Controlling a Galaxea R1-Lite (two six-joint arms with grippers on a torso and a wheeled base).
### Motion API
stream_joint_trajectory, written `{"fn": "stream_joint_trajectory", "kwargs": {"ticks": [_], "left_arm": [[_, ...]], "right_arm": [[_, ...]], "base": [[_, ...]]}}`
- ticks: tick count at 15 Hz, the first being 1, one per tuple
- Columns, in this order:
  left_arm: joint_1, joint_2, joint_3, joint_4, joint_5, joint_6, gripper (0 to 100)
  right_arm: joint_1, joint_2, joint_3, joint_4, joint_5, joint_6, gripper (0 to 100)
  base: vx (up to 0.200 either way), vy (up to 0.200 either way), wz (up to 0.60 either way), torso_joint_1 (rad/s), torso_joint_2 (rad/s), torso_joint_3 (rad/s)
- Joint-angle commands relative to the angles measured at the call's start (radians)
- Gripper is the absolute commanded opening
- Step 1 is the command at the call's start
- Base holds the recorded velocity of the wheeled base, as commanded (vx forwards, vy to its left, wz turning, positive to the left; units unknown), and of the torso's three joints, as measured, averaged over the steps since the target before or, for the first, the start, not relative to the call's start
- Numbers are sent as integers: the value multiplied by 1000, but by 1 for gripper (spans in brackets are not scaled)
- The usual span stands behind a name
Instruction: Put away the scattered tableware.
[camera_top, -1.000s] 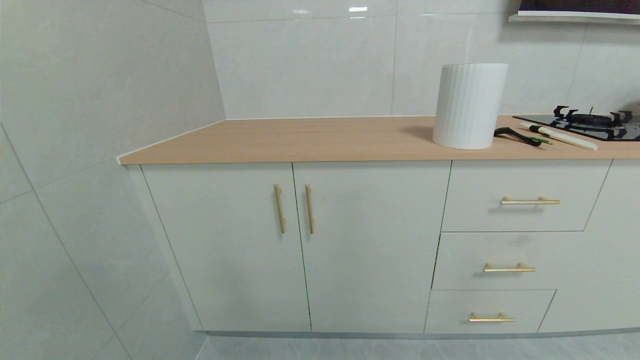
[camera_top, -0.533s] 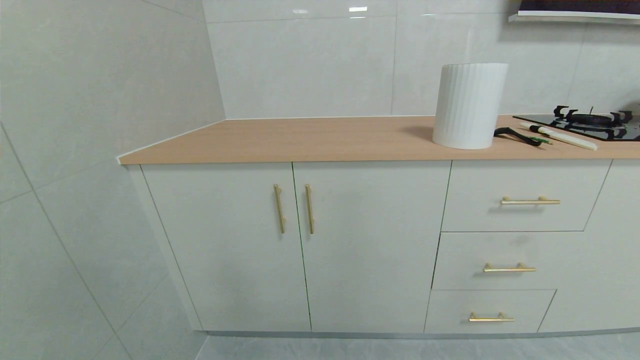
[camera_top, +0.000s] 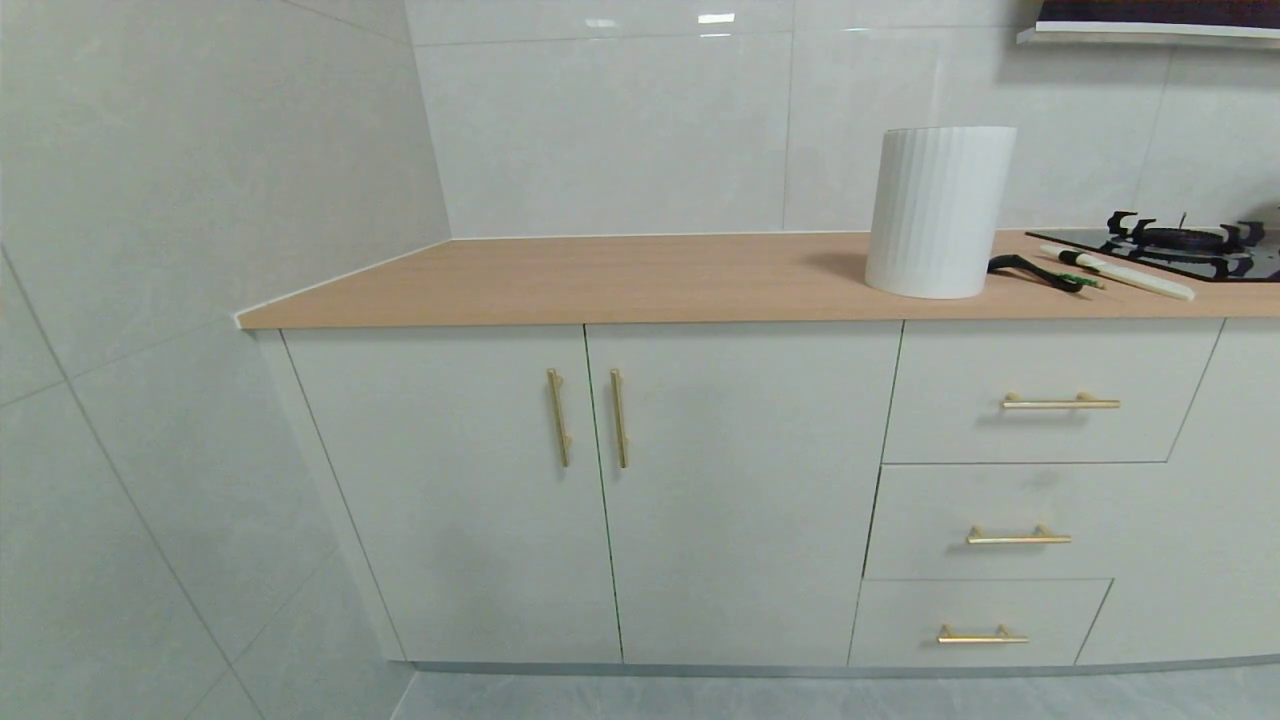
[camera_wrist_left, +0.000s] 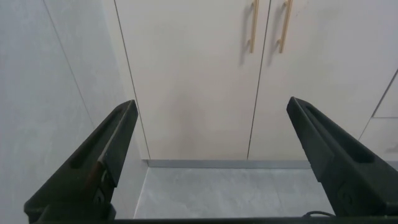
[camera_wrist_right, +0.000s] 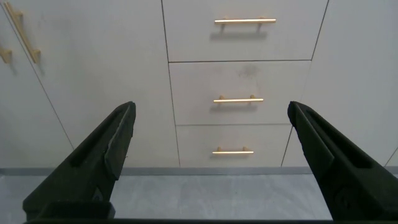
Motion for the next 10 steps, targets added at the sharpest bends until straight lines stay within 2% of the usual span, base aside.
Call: {"fn": "stream_joint_trajectory", "kwargs": {"ticks": [1, 3, 10], "left_arm": [[0, 0, 0, 0, 1, 1, 100], [0, 0, 0, 0, 1, -1, 100], [0, 0, 0, -1, 1, -1, 100]], "right_arm": [[0, 3, 0, 1, 0, 0, 100], [0, 1, 0, 1, 0, 2, 100], [0, 1, 0, 1, 0, 2, 100]], "base": [[0, 0, 0, 0, 0, 0], [0, 0, 0, 0, 0, 0], [0, -200, 0, 5, 3, 0]]}}
